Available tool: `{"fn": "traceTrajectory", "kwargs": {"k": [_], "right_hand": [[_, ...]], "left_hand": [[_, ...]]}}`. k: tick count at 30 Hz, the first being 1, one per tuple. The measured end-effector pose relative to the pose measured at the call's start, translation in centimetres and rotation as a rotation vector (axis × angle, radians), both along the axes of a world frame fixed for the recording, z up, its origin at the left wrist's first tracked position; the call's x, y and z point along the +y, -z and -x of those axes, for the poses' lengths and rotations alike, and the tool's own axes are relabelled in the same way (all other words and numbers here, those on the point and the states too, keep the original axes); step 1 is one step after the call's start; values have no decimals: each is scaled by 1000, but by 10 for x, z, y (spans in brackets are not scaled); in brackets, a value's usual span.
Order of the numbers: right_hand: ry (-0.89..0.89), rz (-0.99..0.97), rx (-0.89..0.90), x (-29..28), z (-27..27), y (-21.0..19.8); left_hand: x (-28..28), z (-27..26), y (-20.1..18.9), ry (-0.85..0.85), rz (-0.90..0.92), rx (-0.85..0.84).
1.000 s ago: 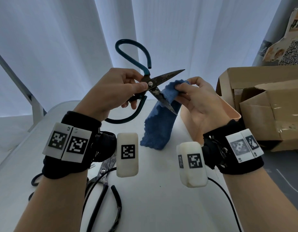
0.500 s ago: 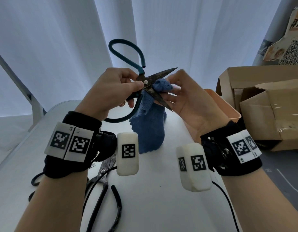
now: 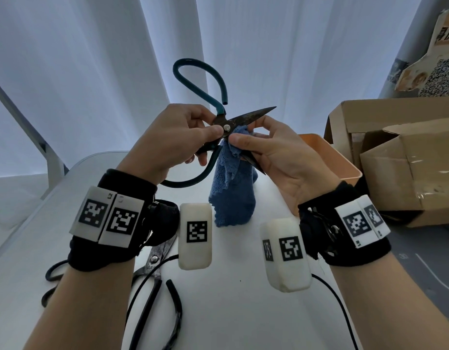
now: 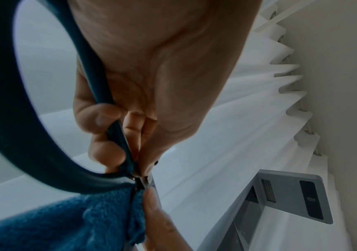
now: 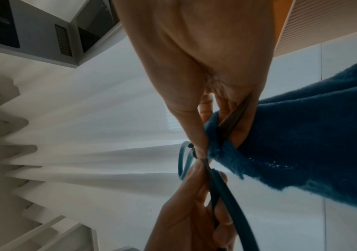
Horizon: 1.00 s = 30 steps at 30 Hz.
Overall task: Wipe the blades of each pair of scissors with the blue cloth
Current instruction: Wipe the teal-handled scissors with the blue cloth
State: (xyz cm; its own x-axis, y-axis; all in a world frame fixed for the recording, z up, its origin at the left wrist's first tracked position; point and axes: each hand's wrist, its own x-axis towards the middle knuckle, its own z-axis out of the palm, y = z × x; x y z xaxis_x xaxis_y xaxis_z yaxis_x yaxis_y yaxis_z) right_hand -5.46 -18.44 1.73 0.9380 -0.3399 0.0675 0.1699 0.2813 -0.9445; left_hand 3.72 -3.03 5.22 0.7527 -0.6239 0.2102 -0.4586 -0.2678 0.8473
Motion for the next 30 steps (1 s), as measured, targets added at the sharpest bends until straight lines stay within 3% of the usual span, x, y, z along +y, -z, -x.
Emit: {"fn": "traceTrajectory", "kwargs": {"k": [30], "right_hand": [[86, 136, 79, -1, -4, 3]], "left_hand": [[1, -2, 1, -17, -6, -13]]}}
